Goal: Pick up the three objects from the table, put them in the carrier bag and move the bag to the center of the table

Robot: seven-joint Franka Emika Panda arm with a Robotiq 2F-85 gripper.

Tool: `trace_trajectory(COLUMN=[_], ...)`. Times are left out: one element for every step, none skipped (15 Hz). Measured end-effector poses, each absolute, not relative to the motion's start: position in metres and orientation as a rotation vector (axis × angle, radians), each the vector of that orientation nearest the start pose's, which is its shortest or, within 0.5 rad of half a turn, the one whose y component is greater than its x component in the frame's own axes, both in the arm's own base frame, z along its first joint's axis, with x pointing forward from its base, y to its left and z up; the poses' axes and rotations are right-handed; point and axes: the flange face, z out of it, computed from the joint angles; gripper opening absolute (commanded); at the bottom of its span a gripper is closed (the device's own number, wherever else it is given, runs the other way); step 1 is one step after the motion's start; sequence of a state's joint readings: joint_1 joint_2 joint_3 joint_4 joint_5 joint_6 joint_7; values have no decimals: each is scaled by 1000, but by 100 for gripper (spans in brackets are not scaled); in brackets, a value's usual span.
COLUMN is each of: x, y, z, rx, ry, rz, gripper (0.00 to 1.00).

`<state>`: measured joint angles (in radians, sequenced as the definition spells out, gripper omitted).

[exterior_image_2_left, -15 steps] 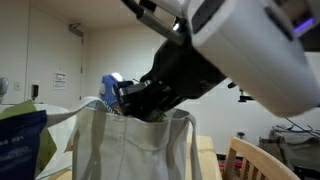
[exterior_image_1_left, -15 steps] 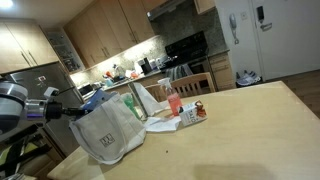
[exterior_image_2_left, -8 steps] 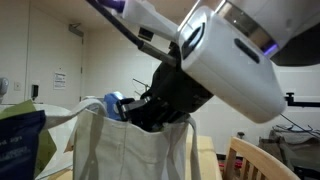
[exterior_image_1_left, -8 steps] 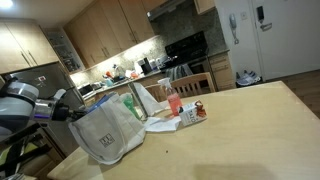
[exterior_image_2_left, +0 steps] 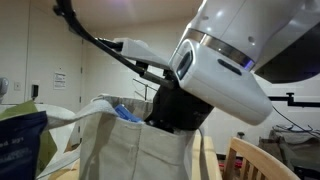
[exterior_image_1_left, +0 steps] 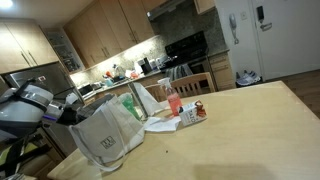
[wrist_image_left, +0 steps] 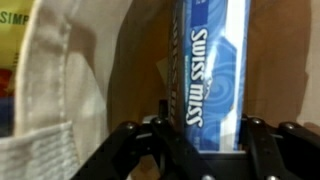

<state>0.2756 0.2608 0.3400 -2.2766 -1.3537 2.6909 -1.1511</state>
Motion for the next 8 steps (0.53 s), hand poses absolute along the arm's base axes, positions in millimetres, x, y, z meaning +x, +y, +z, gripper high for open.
trace_trajectory(x=[415,415,415,414,413,411,408,404], y=[335,337,339,343,347,351,357,363], z=[253,255,258,263,270,278,289,302], rx=[235,220,202,178,150,119,89,58], ry=[2540,2557,2572,2584,2590,2591,2587,2578], rz=[11,0,-14,-35,-61,-93,-127,-161], gripper=[98,100,100,100,100,100,100,100])
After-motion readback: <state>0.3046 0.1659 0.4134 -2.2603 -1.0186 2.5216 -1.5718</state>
